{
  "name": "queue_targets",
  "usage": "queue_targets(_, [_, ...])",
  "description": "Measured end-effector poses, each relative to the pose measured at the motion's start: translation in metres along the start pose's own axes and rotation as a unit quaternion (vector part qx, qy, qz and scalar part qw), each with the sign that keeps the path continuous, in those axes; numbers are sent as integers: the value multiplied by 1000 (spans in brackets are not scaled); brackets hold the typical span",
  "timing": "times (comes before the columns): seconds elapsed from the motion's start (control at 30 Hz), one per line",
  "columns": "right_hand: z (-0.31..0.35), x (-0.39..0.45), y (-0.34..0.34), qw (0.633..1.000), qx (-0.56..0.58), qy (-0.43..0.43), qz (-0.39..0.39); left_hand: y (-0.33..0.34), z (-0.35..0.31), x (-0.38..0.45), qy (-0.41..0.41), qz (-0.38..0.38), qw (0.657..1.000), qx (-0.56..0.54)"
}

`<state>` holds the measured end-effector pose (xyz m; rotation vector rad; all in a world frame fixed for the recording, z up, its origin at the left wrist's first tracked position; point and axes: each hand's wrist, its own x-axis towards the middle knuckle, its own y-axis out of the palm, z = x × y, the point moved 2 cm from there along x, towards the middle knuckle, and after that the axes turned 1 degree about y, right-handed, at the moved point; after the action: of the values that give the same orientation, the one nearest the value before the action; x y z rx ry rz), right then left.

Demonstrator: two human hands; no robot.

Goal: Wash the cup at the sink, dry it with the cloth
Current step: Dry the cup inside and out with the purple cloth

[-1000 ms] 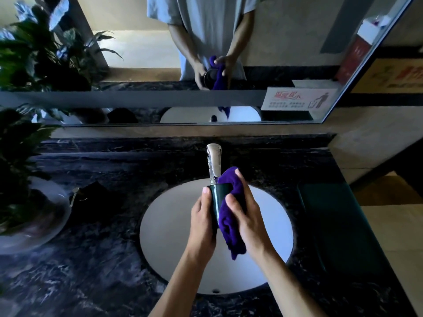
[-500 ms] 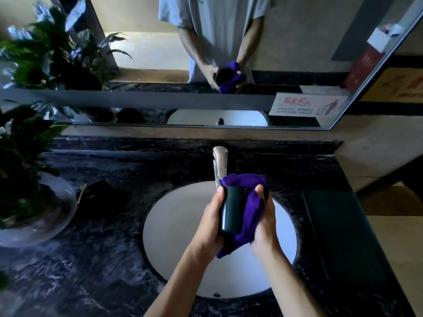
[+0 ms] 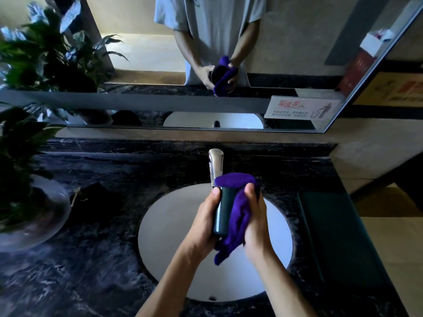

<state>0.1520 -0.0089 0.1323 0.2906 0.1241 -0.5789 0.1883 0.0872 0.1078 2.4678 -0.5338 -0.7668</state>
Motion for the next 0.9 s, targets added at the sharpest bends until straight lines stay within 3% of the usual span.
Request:
queue_targets(0.1, [-2,-1,-1,983,144,116,-1,9,1,1,-11,27,1000,-10])
queue_targets(0.17, [-6,-3,1,977,161,139,28,8,1,2,2,3,1000,13])
queue_targets(0.27, [-10,-1,-6,981,147,111,61,5,-1,2,28,-59,994,83])
queue_targets(0.5, [1,2,-7,989,35,82,119,-2,8,-5,38,-81,985,147])
queue_targets(0.63, [-5,5,-11,979,111,151,78,0,8,-8,77,-39,982,170])
queue_targets(0.77, [-10,11,-14,985,83,131,70,-2,5,-8,174,-45,950,255])
queue_targets(0.9, [-10,12,-17,993,-35,50,105,-4,-1,-7,212,-78,918,327])
